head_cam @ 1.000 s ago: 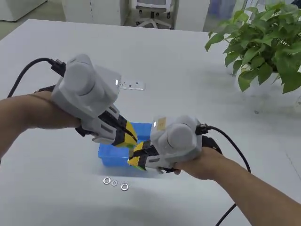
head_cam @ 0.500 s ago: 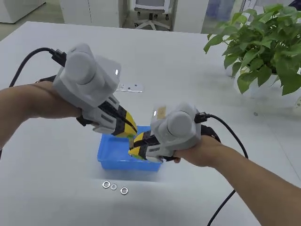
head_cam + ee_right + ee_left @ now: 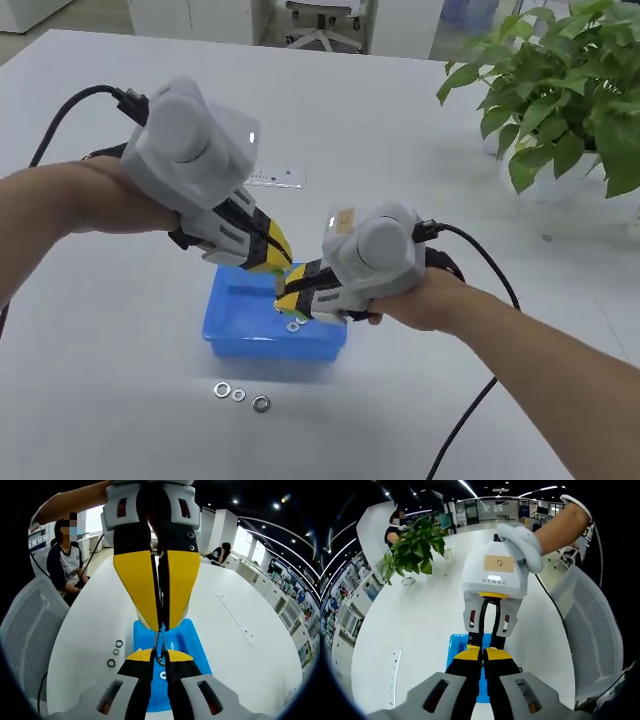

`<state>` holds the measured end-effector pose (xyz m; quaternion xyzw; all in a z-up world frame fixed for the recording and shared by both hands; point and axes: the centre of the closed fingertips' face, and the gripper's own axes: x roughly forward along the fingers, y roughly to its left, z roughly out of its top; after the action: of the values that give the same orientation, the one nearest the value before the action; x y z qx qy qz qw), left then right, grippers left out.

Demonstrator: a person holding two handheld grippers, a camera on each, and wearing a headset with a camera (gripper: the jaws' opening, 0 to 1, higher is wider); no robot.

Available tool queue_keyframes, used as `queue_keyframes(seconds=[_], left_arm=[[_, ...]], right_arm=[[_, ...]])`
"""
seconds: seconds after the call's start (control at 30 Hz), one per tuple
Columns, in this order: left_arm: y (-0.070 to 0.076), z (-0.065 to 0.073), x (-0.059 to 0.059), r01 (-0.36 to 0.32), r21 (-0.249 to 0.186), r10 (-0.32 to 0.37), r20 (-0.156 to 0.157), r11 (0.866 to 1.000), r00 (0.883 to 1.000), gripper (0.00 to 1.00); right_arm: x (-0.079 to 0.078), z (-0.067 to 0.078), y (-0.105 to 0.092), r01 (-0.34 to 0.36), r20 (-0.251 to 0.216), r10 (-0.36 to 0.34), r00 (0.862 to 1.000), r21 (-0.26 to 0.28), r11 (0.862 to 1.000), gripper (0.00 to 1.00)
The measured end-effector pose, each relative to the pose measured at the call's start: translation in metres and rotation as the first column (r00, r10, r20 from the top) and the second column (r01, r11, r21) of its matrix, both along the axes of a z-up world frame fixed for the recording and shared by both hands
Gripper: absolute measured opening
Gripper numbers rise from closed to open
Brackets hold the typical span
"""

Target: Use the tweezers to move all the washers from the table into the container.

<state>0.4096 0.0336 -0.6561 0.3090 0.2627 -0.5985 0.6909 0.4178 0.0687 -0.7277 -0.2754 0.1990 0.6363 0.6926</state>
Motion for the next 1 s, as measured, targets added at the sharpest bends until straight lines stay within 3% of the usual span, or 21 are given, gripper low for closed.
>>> queue_keyframes(seconds=[0.5, 1.0], left_arm=[[0.002, -0.023, 0.014, -0.015, 0.01, 0.015, -0.025, 1.0, 1.0, 0.05], [0.004, -0.039, 0.019, -0.031, 0.014, 0.031, -0.043, 0.999, 0.999, 0.05]], right_arm=[[0.011, -0.022, 0.002, -0.01, -0.044, 0.009, 0.999, -0.008, 1.0, 0.1], [0.014, -0.04, 0.001, -0.023, -0.066, 0.021, 0.998, -0.029, 0.999, 0.1]])
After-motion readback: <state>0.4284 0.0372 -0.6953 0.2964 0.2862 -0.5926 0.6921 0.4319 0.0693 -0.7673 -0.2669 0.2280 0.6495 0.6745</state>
